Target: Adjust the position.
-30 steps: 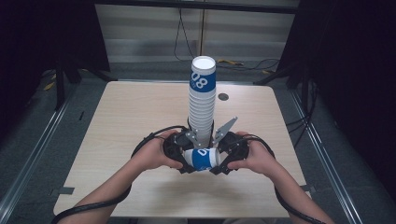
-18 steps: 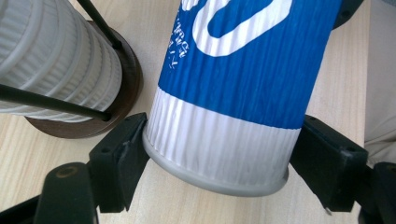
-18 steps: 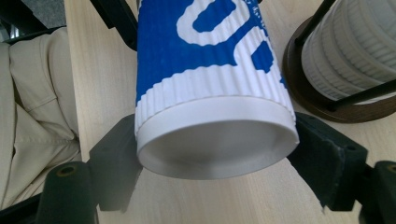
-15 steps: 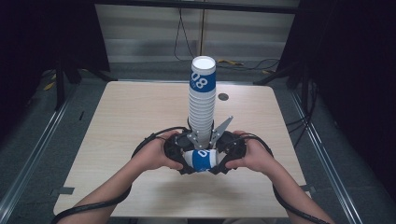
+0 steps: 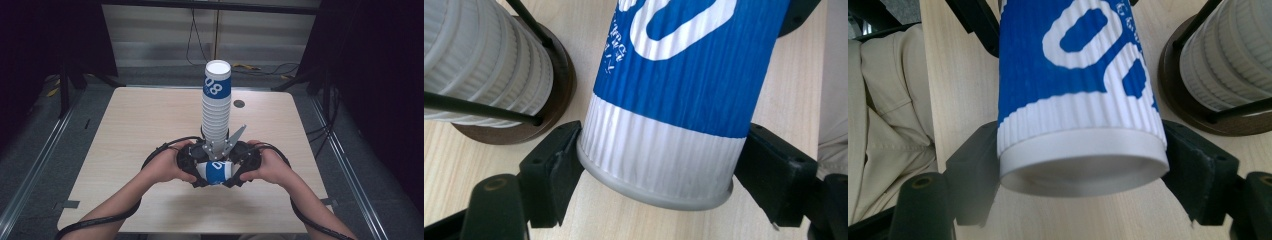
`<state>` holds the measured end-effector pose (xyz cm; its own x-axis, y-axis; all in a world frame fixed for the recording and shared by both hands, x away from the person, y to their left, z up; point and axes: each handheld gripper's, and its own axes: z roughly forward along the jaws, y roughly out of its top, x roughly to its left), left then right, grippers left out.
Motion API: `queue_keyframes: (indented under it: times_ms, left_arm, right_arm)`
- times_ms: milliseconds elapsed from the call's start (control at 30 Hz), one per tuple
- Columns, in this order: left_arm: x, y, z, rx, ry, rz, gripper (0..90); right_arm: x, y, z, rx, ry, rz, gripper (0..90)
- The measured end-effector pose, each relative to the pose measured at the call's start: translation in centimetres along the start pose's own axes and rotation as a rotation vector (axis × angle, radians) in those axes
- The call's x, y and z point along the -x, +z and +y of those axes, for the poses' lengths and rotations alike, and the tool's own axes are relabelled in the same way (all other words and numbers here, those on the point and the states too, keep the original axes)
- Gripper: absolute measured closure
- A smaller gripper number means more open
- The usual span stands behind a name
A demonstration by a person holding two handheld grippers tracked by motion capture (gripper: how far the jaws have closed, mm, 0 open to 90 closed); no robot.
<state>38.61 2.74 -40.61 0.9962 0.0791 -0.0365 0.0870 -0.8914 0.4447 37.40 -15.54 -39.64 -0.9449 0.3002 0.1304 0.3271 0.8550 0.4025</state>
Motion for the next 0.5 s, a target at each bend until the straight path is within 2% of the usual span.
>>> queue_keyframes:
  times_ms: [100,267,300,367,433,500]
  left_arm:
    - [-0.01,0.01,0.05,-0.004,0.005,0.003,22.7]
    - [-0.06,-0.06,-0.04,-0.006,0.008,0.011,22.7]
    - [-0.12,-0.13,-0.03,-0.014,0.023,0.013,22.6]
    - [-0.09,-0.14,-0.01,-0.016,0.029,0.02,22.0]
    - [-0.09,-0.12,-0.04,-0.008,0.031,0.023,21.1]
    - [-0.08,-0.12,-0.1,0.005,0.031,0.029,20.4]
  right_arm:
    - [0.12,0.19,0.02,0.029,-0.036,0.009,27.6]
    - [0.0,0.25,-0.02,0.047,-0.041,-0.006,29.6]
    - [0.08,0.29,-0.08,0.056,-0.049,-0.004,29.7]
    - [-0.01,0.31,-0.15,0.054,-0.043,-0.005,29.9]
    - [-0.04,0.31,-0.2,0.061,-0.04,-0.011,29.8]
    - [0.09,0.24,-0.33,0.071,-0.058,-0.014,29.8]
